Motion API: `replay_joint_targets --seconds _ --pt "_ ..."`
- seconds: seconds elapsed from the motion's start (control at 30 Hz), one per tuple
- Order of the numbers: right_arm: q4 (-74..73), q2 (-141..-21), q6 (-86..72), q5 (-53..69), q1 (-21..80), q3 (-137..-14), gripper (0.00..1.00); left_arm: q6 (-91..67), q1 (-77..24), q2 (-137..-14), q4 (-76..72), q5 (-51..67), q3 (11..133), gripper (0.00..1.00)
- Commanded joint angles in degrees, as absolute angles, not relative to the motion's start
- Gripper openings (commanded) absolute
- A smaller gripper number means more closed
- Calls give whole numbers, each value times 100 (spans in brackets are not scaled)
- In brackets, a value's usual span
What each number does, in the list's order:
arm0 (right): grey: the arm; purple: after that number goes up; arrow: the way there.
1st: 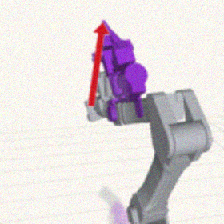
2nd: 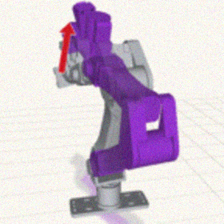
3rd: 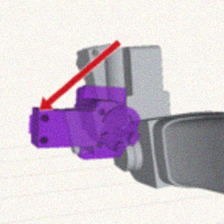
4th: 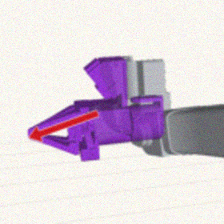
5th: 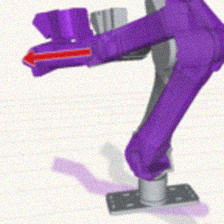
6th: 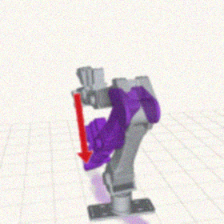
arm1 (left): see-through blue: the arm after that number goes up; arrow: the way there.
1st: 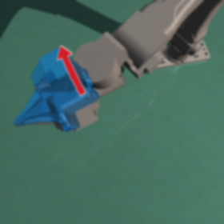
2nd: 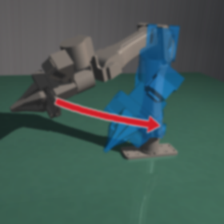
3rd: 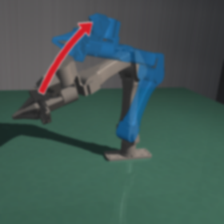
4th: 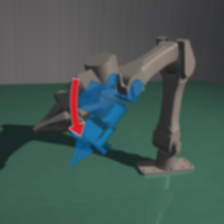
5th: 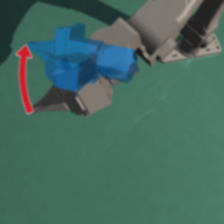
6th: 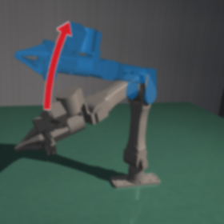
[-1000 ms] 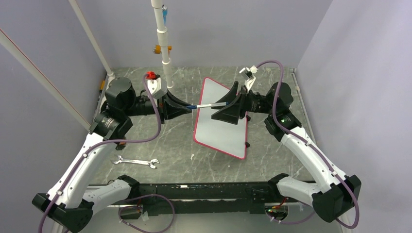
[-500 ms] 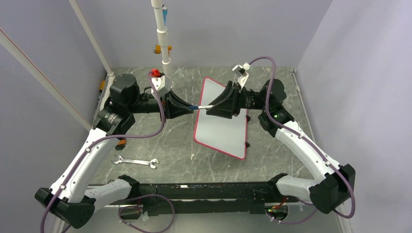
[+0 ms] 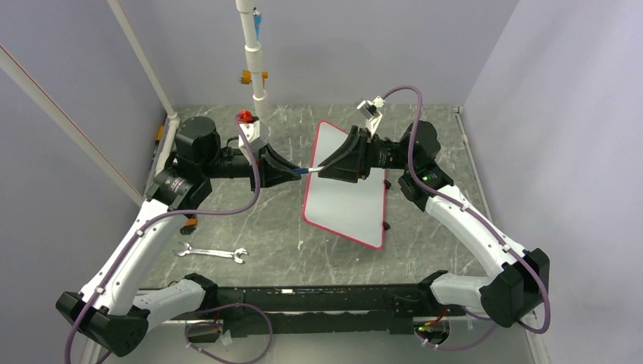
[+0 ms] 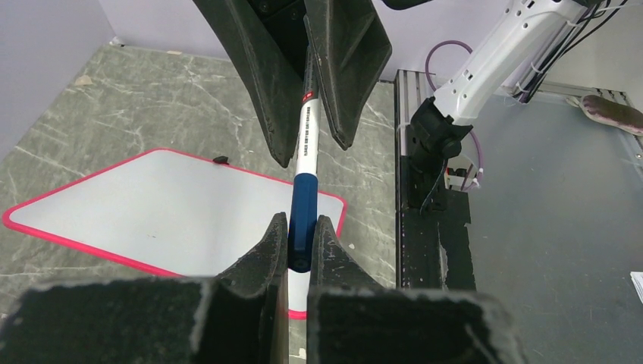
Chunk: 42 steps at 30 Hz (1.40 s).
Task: Write a sentence on the whiteboard
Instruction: Pass from the right arm to the left
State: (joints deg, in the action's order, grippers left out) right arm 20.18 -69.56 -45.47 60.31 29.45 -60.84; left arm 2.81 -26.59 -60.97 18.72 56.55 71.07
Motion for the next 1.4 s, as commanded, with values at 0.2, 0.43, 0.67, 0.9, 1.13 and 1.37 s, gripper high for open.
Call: replay_joint_targets --seconds 0.2,0.43,0.67,0.9,1.13,1.37 --pt "2469 -7064 -4668 5857 3095 -6345 39 273 -2688 -6002 1569 5751 6921 0" --pt "2293 -7172 -4551 5801 3195 -6382 35 270 -2689 -5994 1535 5688 6869 0" --pt "2157 -7258 -4431 5850 3293 -6403 33 464 -2689 -6092 1794 5629 6996 0" --pt "2180 -7297 -4412 5870 3354 -6407 29 662 -2675 -6133 2036 5578 7042 0" --pt "1752 -7206 -4101 5823 3350 -6558 38 841 -2621 -5996 2232 5232 6929 0" --pt "1442 -7220 -3910 5819 3350 -6600 41 811 -2448 -5854 2171 5153 6864 0"
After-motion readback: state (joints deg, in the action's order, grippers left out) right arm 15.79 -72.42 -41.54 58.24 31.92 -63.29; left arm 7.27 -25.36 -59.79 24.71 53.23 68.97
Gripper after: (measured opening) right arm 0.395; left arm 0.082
